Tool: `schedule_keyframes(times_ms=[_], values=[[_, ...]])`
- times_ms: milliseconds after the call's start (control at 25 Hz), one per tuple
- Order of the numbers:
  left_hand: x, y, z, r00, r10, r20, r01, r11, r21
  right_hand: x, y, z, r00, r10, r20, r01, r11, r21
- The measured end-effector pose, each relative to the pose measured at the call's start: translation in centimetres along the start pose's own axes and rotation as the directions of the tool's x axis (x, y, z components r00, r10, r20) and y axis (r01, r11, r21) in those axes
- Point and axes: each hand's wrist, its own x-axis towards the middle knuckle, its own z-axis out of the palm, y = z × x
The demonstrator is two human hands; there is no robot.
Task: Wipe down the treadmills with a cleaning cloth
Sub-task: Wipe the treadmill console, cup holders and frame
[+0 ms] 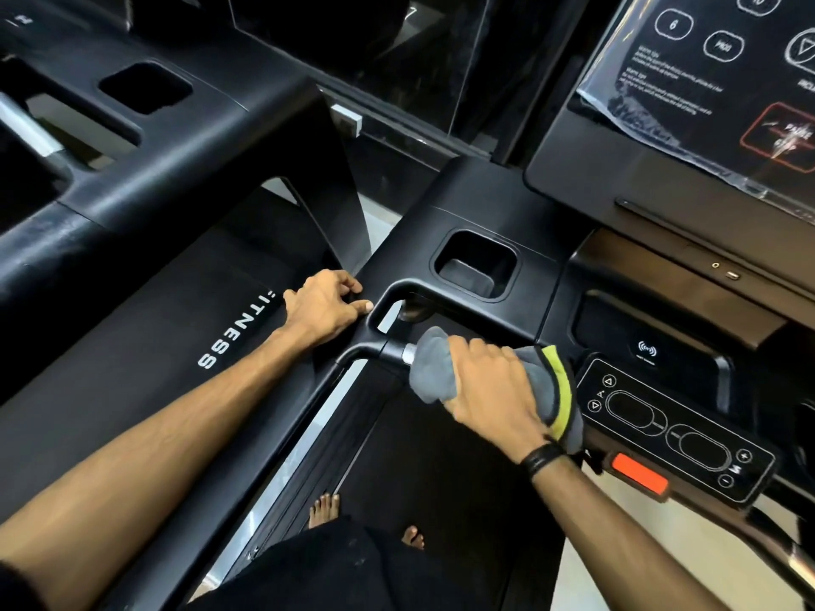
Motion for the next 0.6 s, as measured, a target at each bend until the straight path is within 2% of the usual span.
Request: schedule_keyframes(times_ms=[40, 80, 160, 200, 240, 280, 320, 360, 400, 440, 480, 520, 600], values=[[0.0, 0.0, -0.1, 1.0, -0.001, 0.002, 0.001, 1.0, -0.002, 0.3, 0.9, -0.4, 0.996, 0.014, 0.084, -0.019, 0.998, 0.055], [0.1, 0.0, -0.2, 1.0, 0.0, 0.006, 0.0, 1.0, -0.004, 1.1, 1.9, -0.9, 0.974, 0.014, 0.227, -0.05, 0.986, 0.156], [0.1, 0.1, -0.2, 1.0, -0.001, 0.009, 0.001, 1.0, -0.01, 3.3, 3.7, -2.0, 0.843, -0.072, 0.533, -0.16, 0.912, 0.377], [0.1, 0.1, -0.2, 1.0, -0.001, 0.005, 0.001, 1.0, -0.008, 4.2, 4.1, -2.4, 0.77, -0.126, 0.626, -0.223, 0.866, 0.448], [0.1, 0.1, -0.2, 1.0, 0.0, 0.001, 0.0, 1.0, -0.006, 4.7, 4.3, -2.7, 0.73, -0.152, 0.666, -0.267, 0.834, 0.483], [0.1, 0.1, -0.2, 1.0, 0.001, 0.0, -0.001, 1.0, -0.007, 4.7, 4.1, -2.7, 0.738, -0.136, 0.661, -0.272, 0.836, 0.476], [0.1, 0.1, -0.2, 1.0, 0.001, 0.0, -0.001, 1.0, -0.011, 4.2, 3.6, -2.5, 0.793, -0.081, 0.603, -0.24, 0.87, 0.432], [0.0, 0.0, -0.2, 1.0, 0.002, -0.002, -0.002, 1.0, -0.013, 3.1, 2.9, -2.0, 0.879, -0.006, 0.476, -0.187, 0.915, 0.357], [0.0, -0.1, -0.2, 1.0, 0.002, -0.004, -0.002, 1.0, -0.015, 1.5, 2.1, -1.2, 0.959, 0.049, 0.28, -0.123, 0.96, 0.253], [0.1, -0.1, -0.1, 1.0, 0.002, -0.005, -0.002, 1.0, -0.017, -0.3, 1.2, -0.3, 0.992, 0.067, 0.109, -0.081, 0.987, 0.135], [0.1, -0.1, 0.0, 1.0, 0.003, -0.006, -0.003, 1.0, -0.018, -1.7, 0.6, 0.2, 0.998, 0.064, -0.017, -0.063, 0.996, 0.056], [0.1, -0.1, 0.0, 1.0, 0.004, -0.01, -0.004, 1.0, -0.017, -2.3, 0.5, 0.6, 0.995, 0.059, -0.078, -0.057, 0.998, 0.023], [0.1, -0.2, 0.1, 1.0, 0.001, -0.012, -0.001, 1.0, -0.012, -1.7, 1.0, 0.5, 0.997, 0.067, -0.05, -0.065, 0.997, 0.037]])
